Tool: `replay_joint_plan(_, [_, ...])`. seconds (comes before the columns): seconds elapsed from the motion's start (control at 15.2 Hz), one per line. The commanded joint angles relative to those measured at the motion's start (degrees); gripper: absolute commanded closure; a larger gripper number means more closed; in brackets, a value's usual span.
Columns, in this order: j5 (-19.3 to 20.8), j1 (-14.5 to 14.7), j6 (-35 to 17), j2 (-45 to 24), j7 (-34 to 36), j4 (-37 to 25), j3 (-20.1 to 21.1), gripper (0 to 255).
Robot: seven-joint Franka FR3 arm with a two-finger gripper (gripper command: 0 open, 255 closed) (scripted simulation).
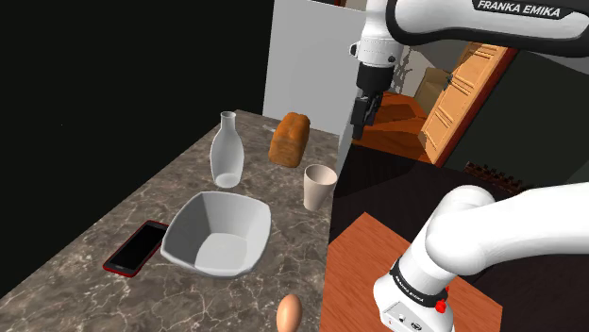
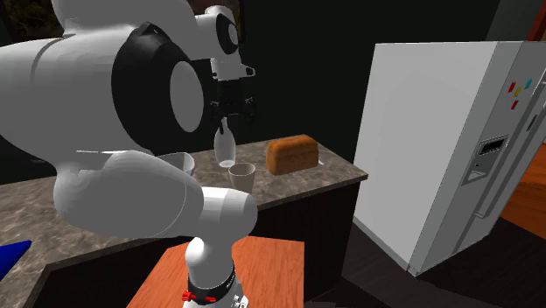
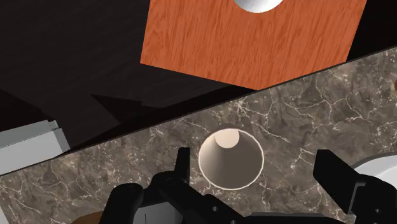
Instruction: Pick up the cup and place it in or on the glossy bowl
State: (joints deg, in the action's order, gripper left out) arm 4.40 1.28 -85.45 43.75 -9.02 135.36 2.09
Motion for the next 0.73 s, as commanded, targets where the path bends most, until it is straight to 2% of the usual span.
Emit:
replay_joint_plan(0.0, [0.0, 0.0, 0.0, 0.0, 0.0, 0.0, 0.0, 0])
replay_joint_plan(0.66, [-2.4, 1.5, -20.8, -8.0, 7.7, 11.7, 5.4, 0])
